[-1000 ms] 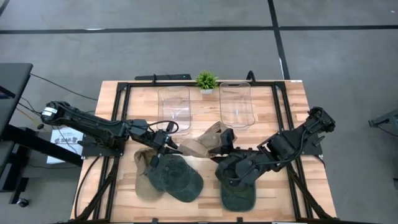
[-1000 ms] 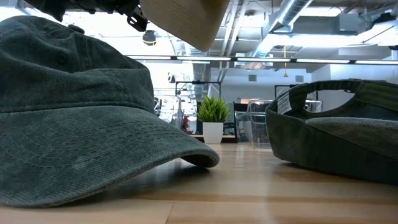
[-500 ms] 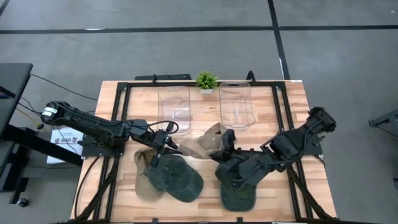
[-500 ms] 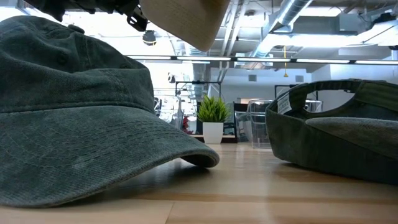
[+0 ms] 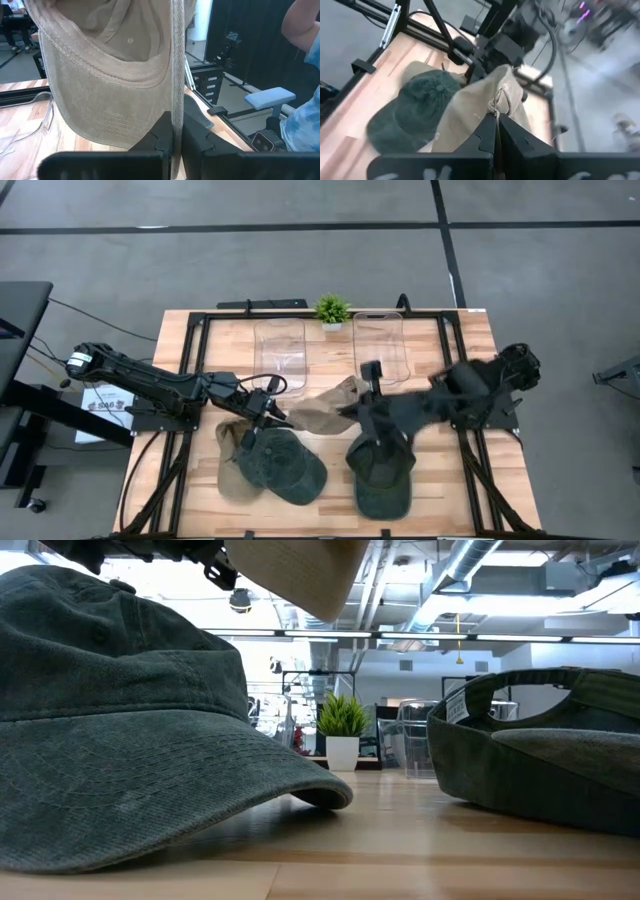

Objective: Pick & Place hat
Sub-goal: Put the top brown cap into the right transparent bin

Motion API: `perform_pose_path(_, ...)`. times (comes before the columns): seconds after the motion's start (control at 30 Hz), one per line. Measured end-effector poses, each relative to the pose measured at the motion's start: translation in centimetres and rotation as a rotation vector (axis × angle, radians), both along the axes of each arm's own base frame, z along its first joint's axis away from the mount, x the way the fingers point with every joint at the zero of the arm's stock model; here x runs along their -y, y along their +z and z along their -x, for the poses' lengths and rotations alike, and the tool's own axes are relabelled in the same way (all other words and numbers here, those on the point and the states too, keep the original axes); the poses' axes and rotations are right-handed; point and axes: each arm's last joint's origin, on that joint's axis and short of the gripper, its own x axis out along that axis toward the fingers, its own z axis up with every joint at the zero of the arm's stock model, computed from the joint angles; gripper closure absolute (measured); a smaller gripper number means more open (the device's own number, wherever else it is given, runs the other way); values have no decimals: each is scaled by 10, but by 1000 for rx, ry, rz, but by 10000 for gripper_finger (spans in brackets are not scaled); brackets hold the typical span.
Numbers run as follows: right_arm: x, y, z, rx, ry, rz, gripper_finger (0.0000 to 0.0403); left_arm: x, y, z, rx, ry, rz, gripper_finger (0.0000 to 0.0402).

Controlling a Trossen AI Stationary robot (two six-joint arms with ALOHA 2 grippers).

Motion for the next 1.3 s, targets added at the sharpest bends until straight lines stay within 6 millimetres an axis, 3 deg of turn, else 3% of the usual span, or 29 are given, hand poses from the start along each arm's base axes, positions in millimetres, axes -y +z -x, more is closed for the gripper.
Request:
perform_pose_path(0.4, 77, -1, -25, -103, 65, -399, 402, 0, 0, 0, -1, 0, 0, 384)
perform_pose_path(0.7, 122, 13, -21, -125, 184, -669, 403, 0, 0, 0, 0, 0, 0, 384)
perform_pose_path(0.83, 128, 22, -16, -128, 258, -775, 403, 0, 1, 0, 8, 4, 1, 384)
perform_pose_path(1.03, 127, 21, -15, -206, 296, -911, 403, 0, 1, 0, 8, 3, 2, 384)
perform_pose_path(1.3, 107, 9, -28, -365, 348, -1062, 403, 0, 0, 0, 3, -3, -3, 384)
